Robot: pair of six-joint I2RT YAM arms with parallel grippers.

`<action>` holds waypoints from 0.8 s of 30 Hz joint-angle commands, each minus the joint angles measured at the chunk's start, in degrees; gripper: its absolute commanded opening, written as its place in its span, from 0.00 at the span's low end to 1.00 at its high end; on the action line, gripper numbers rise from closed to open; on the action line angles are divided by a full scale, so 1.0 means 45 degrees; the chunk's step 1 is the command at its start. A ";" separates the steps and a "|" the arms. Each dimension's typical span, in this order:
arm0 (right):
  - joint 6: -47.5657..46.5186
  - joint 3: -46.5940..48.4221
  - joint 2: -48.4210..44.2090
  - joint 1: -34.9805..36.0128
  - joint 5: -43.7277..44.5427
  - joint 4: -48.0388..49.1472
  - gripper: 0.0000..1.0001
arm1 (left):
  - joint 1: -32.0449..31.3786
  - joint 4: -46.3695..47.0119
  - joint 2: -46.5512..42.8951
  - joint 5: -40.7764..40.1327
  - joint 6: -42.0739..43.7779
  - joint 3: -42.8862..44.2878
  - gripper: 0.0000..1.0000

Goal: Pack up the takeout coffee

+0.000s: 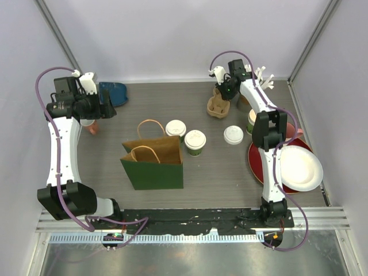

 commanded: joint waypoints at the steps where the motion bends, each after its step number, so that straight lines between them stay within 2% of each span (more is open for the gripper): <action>1: -0.0225 -0.0328 -0.1391 -0.0009 0.0061 0.0295 0.04 | -0.0062 0.0033 0.0017 0.0344 -0.0044 0.0335 0.81; 3: -0.0206 -0.0446 -0.1588 -0.0028 0.0178 0.0451 0.01 | -0.0062 0.0013 -0.0022 0.0343 -0.0025 0.0315 0.81; 15: 0.0302 -0.0720 -0.3306 -0.0028 0.0023 0.1213 0.01 | -0.0199 -0.0123 -0.0120 0.0305 0.0073 0.0413 0.81; 24: 0.0573 -0.0778 -0.2995 -0.0028 -0.0094 0.1077 0.01 | -0.0257 -0.0318 -0.0257 0.0324 0.0307 0.0491 0.81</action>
